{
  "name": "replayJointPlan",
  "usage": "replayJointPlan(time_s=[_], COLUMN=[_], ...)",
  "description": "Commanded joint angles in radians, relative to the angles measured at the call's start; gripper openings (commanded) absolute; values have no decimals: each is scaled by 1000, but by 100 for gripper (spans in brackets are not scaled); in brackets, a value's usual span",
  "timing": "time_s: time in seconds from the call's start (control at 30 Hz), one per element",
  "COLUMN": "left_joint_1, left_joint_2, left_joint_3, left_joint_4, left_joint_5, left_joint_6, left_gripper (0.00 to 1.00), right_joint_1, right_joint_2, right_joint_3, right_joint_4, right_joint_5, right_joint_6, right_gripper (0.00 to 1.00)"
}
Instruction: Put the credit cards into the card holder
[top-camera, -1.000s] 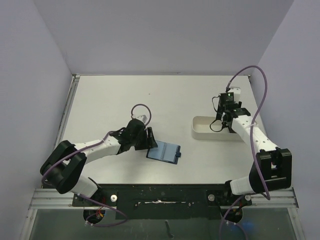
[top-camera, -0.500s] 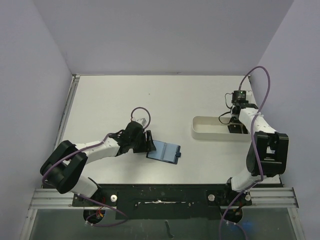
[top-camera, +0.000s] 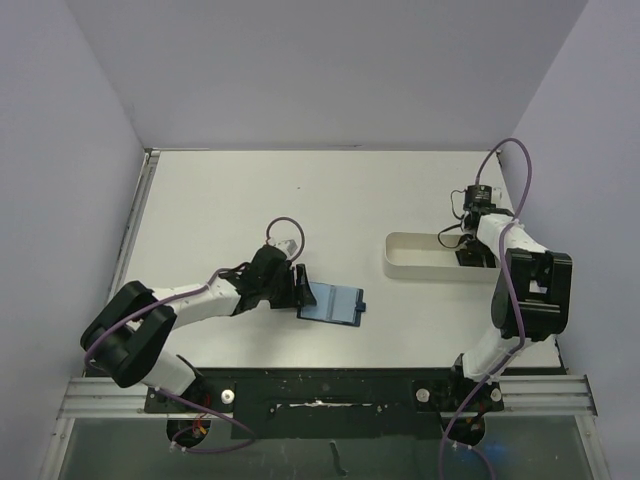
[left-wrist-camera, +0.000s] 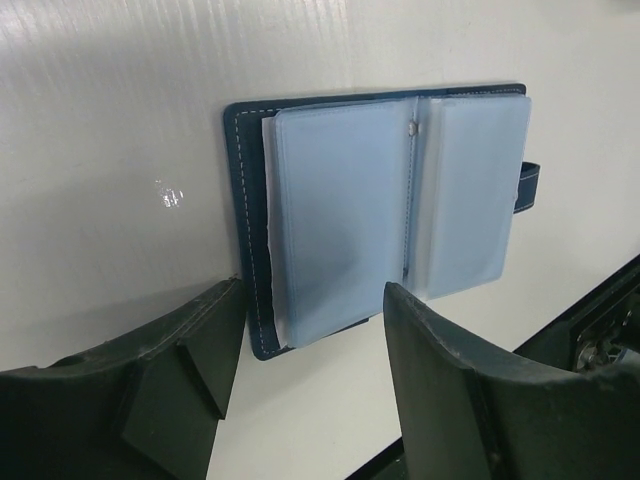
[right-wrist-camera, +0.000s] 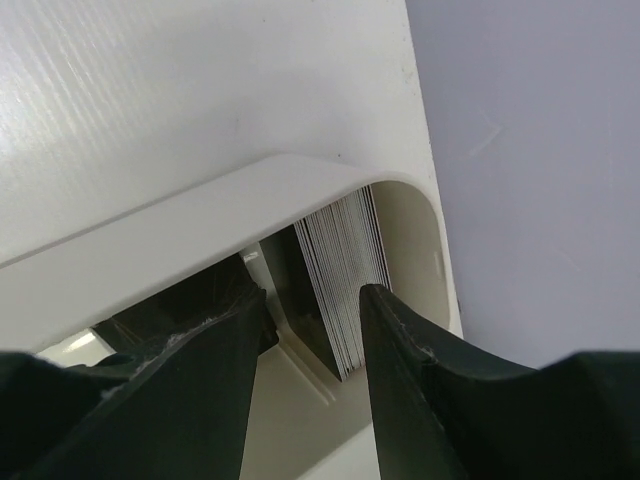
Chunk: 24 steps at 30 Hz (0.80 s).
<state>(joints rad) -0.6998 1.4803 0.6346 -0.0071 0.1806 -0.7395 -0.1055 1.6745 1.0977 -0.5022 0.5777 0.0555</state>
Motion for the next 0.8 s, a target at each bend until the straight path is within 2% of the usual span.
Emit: replayJointPlan(time_s=[0.0,0.3,0.47,0.77], left_joint_1=[-8,-9,-9,-9], left_joint_2=[-48,-69,-91,-84], left_joint_3=[-5,-9,-14,-13], left_joint_4=[26,25,19,25], left_joint_5=[8,0,-13,-6], left_joint_6=[10,11,13,12], left_gripper=[56,56,56,56], right_joint_1=[-9,-2,-3,1], right_joint_2=[21,34,14,-27], right_joint_3=[22,25,23,19], right_joint_4=[28,18,31,31], right_joint_5=[59,158,164,142], right_joint_6=[-31,-12,-11,-20], right_gripper=[43,32,26,7])
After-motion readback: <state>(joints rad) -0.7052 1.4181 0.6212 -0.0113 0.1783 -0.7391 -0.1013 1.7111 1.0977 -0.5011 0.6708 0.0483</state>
